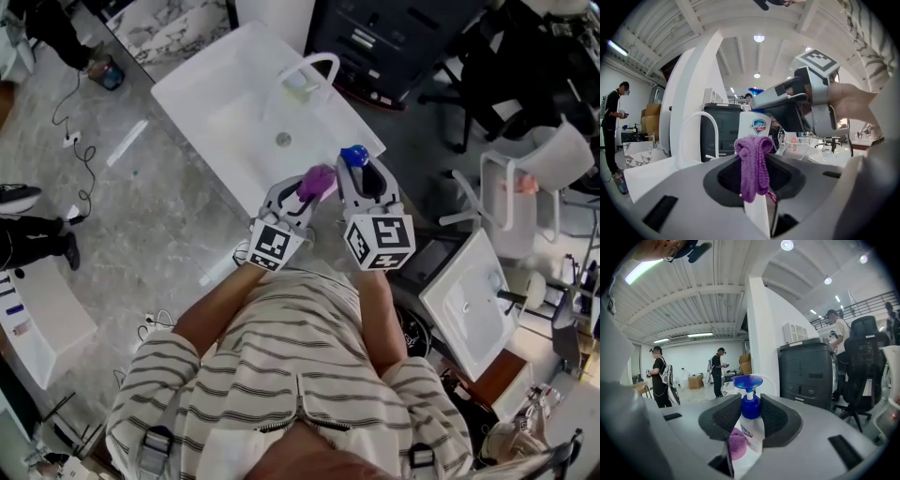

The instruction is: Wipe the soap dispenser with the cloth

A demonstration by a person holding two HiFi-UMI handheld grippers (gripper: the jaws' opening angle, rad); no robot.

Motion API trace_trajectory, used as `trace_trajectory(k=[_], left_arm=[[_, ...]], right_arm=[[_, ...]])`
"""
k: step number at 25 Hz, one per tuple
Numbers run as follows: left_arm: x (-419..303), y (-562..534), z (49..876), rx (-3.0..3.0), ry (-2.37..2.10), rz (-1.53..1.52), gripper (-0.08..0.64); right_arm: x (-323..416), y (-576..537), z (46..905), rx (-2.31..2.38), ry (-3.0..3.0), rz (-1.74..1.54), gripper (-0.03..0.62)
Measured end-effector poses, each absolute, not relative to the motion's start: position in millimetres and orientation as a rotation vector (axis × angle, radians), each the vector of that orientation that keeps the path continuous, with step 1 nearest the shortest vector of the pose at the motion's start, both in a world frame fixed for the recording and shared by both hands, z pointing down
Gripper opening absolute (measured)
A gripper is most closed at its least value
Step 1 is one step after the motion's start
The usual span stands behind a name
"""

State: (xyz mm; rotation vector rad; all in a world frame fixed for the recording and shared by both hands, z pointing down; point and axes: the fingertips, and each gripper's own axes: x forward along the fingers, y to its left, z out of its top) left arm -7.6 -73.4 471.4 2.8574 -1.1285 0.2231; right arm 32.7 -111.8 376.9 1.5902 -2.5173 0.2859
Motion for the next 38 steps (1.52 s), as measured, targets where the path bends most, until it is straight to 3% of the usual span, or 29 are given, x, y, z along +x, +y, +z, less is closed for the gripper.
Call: trace_trajectory(k=[15,38], left_arm=[[-17.9,-81.4,432.3,2.876,-1.085,0.136,0.120],[-11.0,-80.3,418.5,3.051,-0.213,0.146,0.120]], right_arm=[[41.0,-105.0,377.1,1.545,-2.545,0.245,0.133],[22.1,-62.2,374.0,0.990,-2.767,0.150,0.133]])
